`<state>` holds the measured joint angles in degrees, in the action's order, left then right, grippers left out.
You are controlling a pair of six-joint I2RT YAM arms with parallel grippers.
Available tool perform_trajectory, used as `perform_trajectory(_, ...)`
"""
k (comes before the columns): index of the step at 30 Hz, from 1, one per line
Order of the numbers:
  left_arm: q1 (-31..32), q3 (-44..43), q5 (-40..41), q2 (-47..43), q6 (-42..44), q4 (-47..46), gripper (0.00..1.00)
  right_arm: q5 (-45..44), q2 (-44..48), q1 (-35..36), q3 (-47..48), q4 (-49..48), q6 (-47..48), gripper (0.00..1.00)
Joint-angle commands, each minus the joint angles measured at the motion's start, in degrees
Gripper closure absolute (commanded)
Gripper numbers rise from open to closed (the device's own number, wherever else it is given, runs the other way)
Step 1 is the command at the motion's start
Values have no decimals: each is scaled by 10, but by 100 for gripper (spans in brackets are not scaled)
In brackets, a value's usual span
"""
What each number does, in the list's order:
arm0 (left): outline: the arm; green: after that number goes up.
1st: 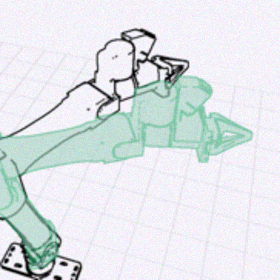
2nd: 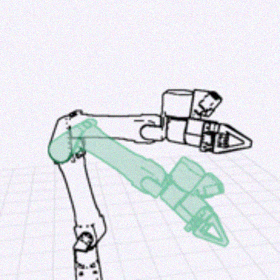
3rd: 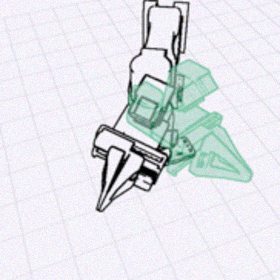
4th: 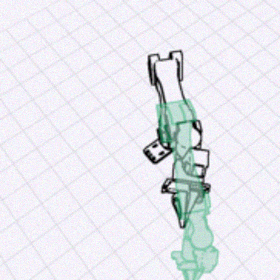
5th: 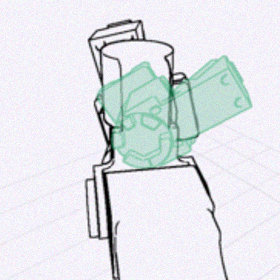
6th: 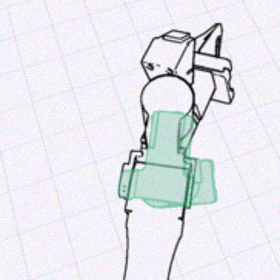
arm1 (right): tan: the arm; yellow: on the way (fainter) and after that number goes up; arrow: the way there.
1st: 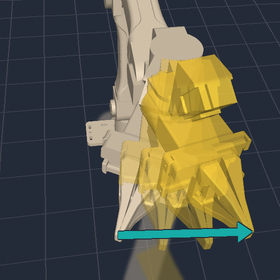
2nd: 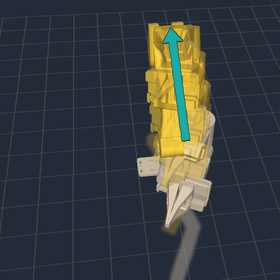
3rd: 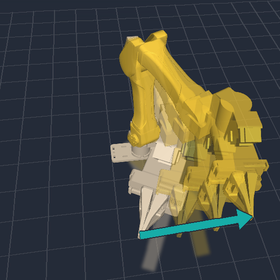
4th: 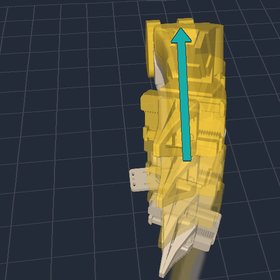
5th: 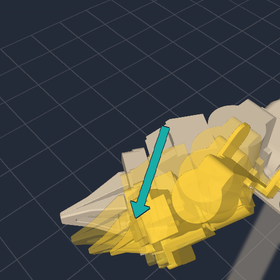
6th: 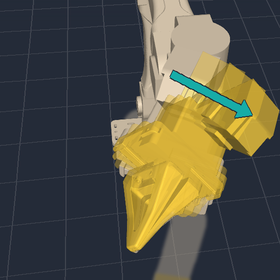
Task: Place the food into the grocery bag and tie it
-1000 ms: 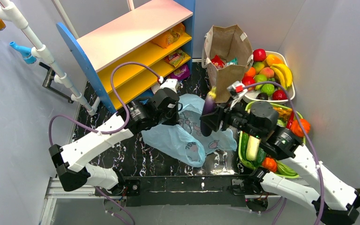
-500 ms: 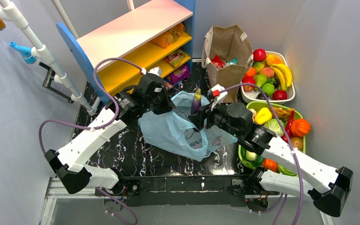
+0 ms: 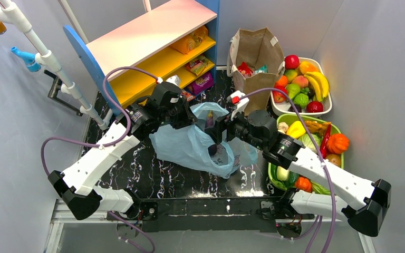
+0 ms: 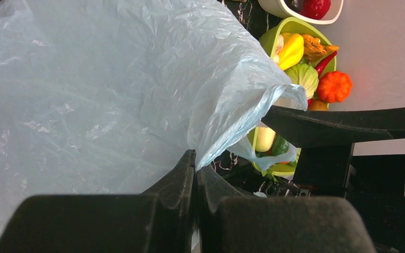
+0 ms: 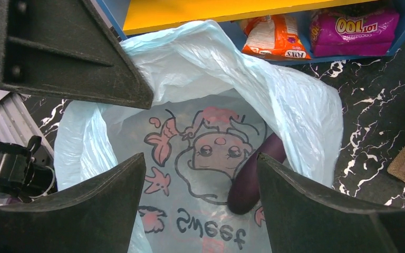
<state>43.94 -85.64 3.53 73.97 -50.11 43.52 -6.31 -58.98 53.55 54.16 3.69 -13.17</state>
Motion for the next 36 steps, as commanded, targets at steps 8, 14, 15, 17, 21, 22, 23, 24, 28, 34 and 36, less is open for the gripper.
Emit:
perform_trajectory(8,-2,39,-64,-47,72,-38,100,-195,8,5,120,148,-67,14)
perform_trajectory(14,-3,71,-131,-64,115,-58,100,-325,67,5,108,299,-171,14)
perform_trajectory(15,-2,75,-140,-68,122,-61,100,-351,80,5,102,324,-201,14)
perform_trajectory(17,-3,82,-152,-75,134,-66,100,-387,109,5,91,384,-257,16)
perform_trajectory(21,-2,95,-134,-88,149,-53,100,-439,158,5,73,529,-396,17)
perform_trajectory(22,-2,97,-129,-91,154,-49,100,-444,165,5,72,567,-430,17)
perform_trajectory(23,-2,100,-127,-94,163,-46,100,-446,170,5,70,599,-465,17)
perform_trajectory(24,-2,104,-125,-97,169,-45,100,-446,173,5,69,635,-501,17)
perform_trajectory(28,-3,126,-126,-110,180,-43,100,-435,155,4,60,772,-627,17)
perform_trajectory(34,-2,149,-128,-126,181,-37,100,-381,114,1,-4,862,-772,17)
perform_trajectory(36,-2,150,-128,-128,180,-32,100,-368,125,-6,-25,866,-799,17)
